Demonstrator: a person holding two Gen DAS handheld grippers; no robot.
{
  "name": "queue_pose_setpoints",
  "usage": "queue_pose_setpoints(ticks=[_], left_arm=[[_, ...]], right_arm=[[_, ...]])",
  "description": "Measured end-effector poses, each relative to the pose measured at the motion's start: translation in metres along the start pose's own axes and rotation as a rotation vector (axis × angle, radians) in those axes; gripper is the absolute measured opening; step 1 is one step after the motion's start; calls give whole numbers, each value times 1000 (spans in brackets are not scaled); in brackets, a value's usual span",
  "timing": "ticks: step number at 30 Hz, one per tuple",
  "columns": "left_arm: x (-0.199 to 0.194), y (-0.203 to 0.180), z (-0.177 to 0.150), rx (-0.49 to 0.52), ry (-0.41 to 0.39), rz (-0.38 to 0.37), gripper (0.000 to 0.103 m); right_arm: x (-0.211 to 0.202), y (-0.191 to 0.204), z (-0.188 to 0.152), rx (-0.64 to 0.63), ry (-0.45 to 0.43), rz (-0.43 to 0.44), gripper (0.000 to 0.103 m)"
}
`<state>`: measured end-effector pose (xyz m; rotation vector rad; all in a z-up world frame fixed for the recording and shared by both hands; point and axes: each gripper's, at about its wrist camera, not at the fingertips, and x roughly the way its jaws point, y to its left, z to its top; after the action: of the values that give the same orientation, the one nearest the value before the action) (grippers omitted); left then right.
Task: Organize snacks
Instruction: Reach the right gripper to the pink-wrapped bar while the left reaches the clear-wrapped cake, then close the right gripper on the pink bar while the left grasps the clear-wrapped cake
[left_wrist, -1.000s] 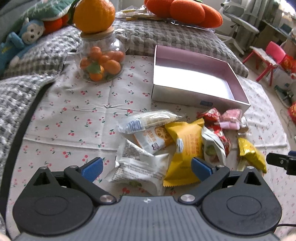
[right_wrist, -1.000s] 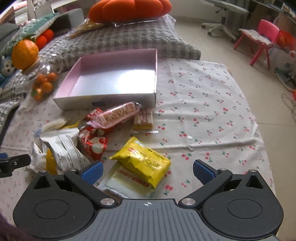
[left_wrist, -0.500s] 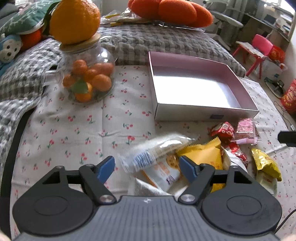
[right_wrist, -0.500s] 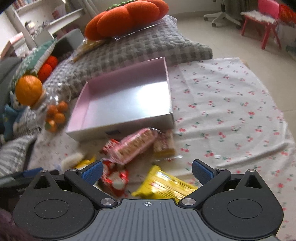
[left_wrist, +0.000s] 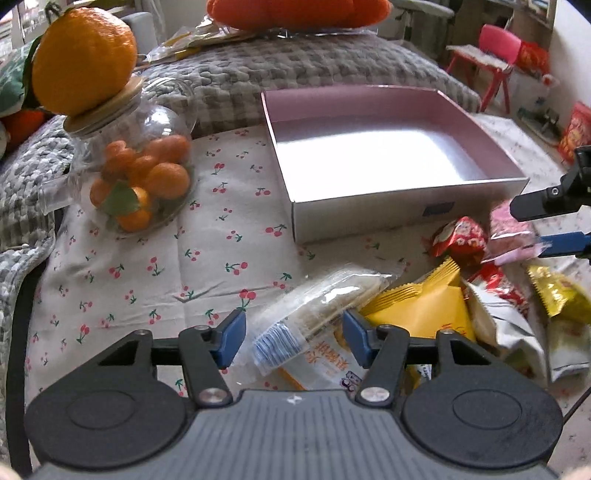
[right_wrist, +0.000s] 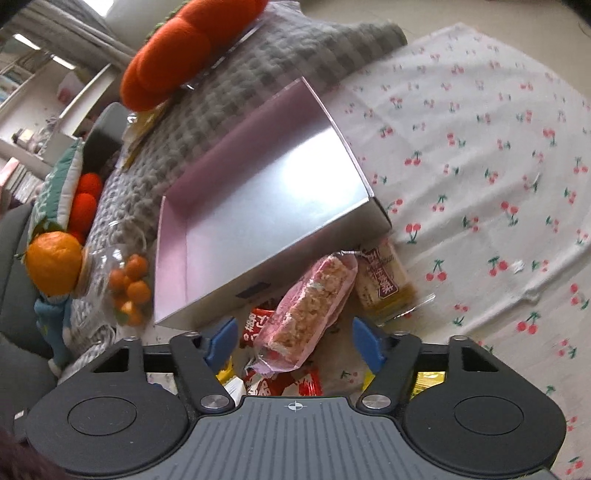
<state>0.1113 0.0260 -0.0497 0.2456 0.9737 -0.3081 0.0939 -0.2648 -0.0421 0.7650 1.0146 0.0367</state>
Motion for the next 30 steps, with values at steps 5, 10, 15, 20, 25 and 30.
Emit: queue_pose_setpoints(ticks=[5,10,15,20,25,30], left_arm=[[4,-4,2,15,-4,30,53],[4,-4,5,-9,-22,47,49],[7,-7,4,0,-45,79,60],[13,2,2,-58,-46,101,81],[16,11,1,-160,-42,63,78],[12,3,2,-118,-60,61,54]], right_arm=[[12,1,-3,10,10,-23,55],[16,1,-4,19,5,-13,47],[13,-1,-3,16,-12,-17,46],[11,-2,-2,8,-22,-26,39],[9,4,-4,-33,-39,-46,37],[8,4,-4,-39,-39,-48,36]])
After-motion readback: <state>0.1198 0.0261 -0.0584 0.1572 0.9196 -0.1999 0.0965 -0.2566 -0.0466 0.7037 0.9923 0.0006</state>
